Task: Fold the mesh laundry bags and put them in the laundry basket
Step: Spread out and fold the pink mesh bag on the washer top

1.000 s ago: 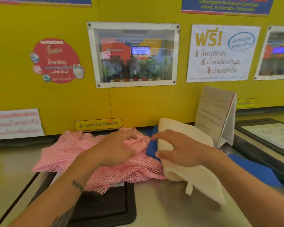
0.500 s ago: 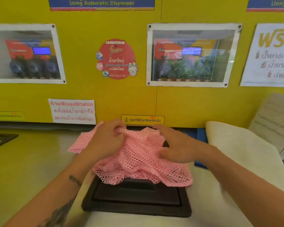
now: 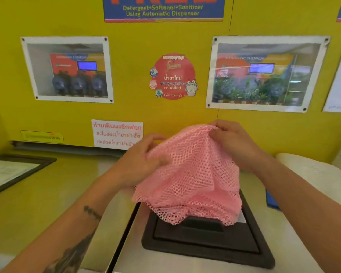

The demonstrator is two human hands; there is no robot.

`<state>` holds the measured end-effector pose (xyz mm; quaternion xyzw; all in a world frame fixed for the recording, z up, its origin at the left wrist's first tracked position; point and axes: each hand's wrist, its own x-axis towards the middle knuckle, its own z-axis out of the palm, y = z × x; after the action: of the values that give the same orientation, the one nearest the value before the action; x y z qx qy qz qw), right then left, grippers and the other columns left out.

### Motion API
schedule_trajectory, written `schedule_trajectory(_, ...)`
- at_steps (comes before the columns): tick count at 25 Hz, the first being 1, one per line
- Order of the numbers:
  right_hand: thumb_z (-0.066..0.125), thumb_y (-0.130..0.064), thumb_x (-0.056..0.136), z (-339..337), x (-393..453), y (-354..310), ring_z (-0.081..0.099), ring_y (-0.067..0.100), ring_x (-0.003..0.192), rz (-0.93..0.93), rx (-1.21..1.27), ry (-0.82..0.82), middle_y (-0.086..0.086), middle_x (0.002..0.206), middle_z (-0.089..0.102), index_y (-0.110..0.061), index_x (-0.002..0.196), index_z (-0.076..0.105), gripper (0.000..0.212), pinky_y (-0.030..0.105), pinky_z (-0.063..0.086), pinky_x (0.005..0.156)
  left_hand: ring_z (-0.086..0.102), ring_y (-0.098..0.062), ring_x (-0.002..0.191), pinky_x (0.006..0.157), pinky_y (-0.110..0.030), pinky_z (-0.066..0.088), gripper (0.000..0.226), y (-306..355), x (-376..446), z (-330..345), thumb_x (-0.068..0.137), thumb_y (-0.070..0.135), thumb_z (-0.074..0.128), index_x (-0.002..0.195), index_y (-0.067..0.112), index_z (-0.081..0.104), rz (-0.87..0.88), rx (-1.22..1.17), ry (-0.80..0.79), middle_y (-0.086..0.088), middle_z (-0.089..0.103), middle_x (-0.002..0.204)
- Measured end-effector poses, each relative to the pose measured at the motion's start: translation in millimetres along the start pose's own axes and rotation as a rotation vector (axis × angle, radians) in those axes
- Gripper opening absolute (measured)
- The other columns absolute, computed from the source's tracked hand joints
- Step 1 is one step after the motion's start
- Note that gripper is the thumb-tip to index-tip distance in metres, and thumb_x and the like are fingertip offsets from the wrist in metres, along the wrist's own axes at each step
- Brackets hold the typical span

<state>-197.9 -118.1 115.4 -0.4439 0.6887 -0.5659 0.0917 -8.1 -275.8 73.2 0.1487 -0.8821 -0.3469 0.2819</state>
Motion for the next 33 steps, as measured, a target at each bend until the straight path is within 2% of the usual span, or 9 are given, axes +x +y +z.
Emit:
schedule_trajectory(2,0.057,-0.008,0.094,9,-4,-17,0.066,0.028,0.088,0.025,0.148,-0.136,0.013,0.097,0.071,-0.011,0.099,0.071,0.014,0.040,0.051,0.078,0.052,0.006,0.109,0.093,-0.022,0.044,0.086,9,-8,16,0.069,0.056,0.078,0.141,0.043,0.033,-0.033,0.047,-0.145,0.026,0.049,0.127)
schedule_trajectory(5,0.059,-0.003,0.090,4,-6,-33,0.069,0.022,0.081,0.031,0.420,-0.446,0.010,0.101,0.071,-0.009,0.117,0.066,0.028,0.035,0.056,0.073,0.061,0.001,0.083,0.068,-0.016,0.044,0.021,21,-8,38,0.083,0.022,0.071,0.101,0.030,0.066,0.064,0.062,0.109,0.016,0.069,0.095)
schedule_trajectory(9,0.060,-0.014,0.088,8,20,10,0.064,0.017,0.085,-0.026,-0.181,-0.097,0.005,0.106,0.068,-0.022,0.112,0.064,0.026,0.035,0.048,0.073,0.064,-0.006,0.071,0.060,-0.024,0.050,0.027,29,-7,6,0.089,0.001,0.056,0.076,0.023,0.064,0.079,-0.158,0.573,0.006,0.069,0.076)
schedule_trajectory(14,0.067,-0.037,0.083,40,5,71,0.044,0.018,0.134,0.064,-0.716,-0.799,-0.006,0.149,0.045,-0.028,0.145,0.043,0.067,0.041,0.038,0.108,0.061,-0.010,0.088,0.072,-0.027,0.053,0.012,31,-20,-36,0.091,0.004,0.062,0.103,0.007,0.061,0.283,-0.345,0.973,-0.006,0.065,0.096)
schedule_trajectory(17,0.062,-0.031,0.083,48,11,75,0.048,0.023,0.127,-0.002,-0.897,-0.680,0.001,0.146,0.047,-0.029,0.138,0.047,0.058,0.047,0.042,0.105,0.056,-0.003,0.081,0.070,-0.027,0.050,0.009,22,-38,-47,0.092,0.007,0.062,0.096,0.002,0.056,0.223,-0.211,1.110,-0.005,0.061,0.088)
schedule_trajectory(21,0.055,-0.020,0.087,66,1,60,0.028,0.024,0.147,-0.202,-0.737,-0.805,-0.003,0.160,0.030,-0.033,0.151,0.032,0.069,0.044,0.029,0.117,0.060,-0.008,0.083,0.066,-0.029,0.048,0.016,18,-65,-23,0.090,0.016,0.060,0.103,0.025,0.064,-0.239,0.129,0.789,0.005,0.068,0.093)
schedule_trajectory(26,0.051,-0.015,0.087,21,10,66,0.054,0.019,0.121,-0.139,-1.054,-0.930,-0.004,0.138,0.057,-0.026,0.126,0.062,0.042,0.038,0.047,0.102,0.055,-0.014,0.115,0.098,-0.034,0.044,0.050,-4,-92,24,0.084,0.025,0.054,0.133,0.033,0.053,-0.548,0.383,0.021,0.010,0.059,0.128)
schedule_trajectory(30,0.049,-0.023,0.091,-56,24,61,0.061,0.019,0.089,0.015,-1.507,-0.956,0.001,0.102,0.066,-0.018,0.083,0.062,0.016,0.039,0.056,0.090,0.061,-0.021,0.109,0.097,-0.039,0.047,0.044,-6,-90,41,0.075,0.016,0.054,0.116,0.028,0.065,-0.520,0.489,0.111,0.002,0.068,0.119)
schedule_trajectory(33,0.049,-0.014,0.089,-59,18,60,0.057,0.020,0.096,-0.195,-1.068,-0.638,0.002,0.117,0.056,-0.018,0.108,0.057,0.021,0.037,0.052,0.079,0.061,-0.018,0.097,0.083,-0.029,0.044,0.042,6,-70,63,0.078,0.003,0.056,0.113,0.023,0.069,-0.460,0.407,0.231,0.002,0.070,0.109)
